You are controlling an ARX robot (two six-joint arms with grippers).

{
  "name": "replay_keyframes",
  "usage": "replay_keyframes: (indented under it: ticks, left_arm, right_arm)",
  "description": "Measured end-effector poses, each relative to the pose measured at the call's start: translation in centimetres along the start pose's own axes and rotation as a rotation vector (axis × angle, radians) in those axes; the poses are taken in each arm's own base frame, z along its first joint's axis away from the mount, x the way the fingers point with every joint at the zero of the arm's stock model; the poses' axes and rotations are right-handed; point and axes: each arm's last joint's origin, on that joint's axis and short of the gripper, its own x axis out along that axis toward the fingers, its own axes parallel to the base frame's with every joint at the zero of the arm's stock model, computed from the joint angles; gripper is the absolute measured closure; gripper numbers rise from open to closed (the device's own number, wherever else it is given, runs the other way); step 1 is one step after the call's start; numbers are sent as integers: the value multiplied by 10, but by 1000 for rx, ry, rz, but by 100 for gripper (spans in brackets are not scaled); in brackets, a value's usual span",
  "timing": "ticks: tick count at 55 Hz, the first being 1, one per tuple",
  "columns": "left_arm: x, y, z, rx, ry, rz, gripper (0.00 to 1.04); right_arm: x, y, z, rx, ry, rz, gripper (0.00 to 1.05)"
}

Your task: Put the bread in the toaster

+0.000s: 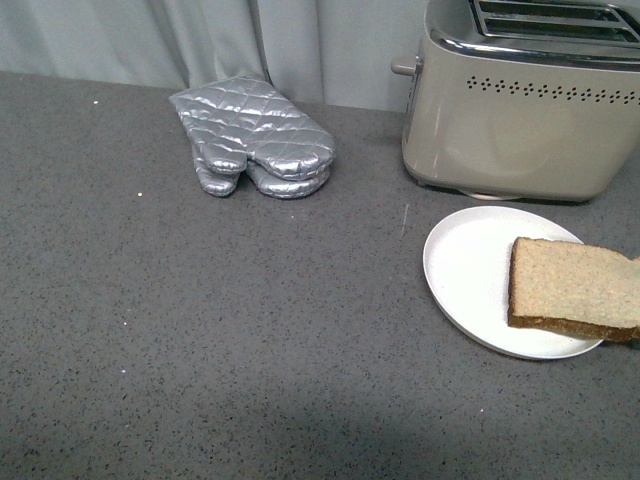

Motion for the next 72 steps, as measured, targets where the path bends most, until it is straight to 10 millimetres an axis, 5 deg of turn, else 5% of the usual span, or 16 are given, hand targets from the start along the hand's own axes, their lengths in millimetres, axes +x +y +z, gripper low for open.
replay_keyframes:
  ticks: [13, 24, 48, 72]
  left_arm:
    - [0, 0, 0, 0, 0, 0, 5]
    - [0, 0, 0, 2, 0, 0, 7]
    - [0, 0, 0, 2, 0, 0, 7]
    - [0, 0, 0, 2, 0, 0, 7]
  right_arm:
    - [90, -33, 2, 262, 402, 106, 10]
    - [155, -55, -12, 383, 662, 135, 10]
    - [204, -53, -53, 508, 841, 172, 10]
    - [219, -47, -57, 556, 843, 168, 81]
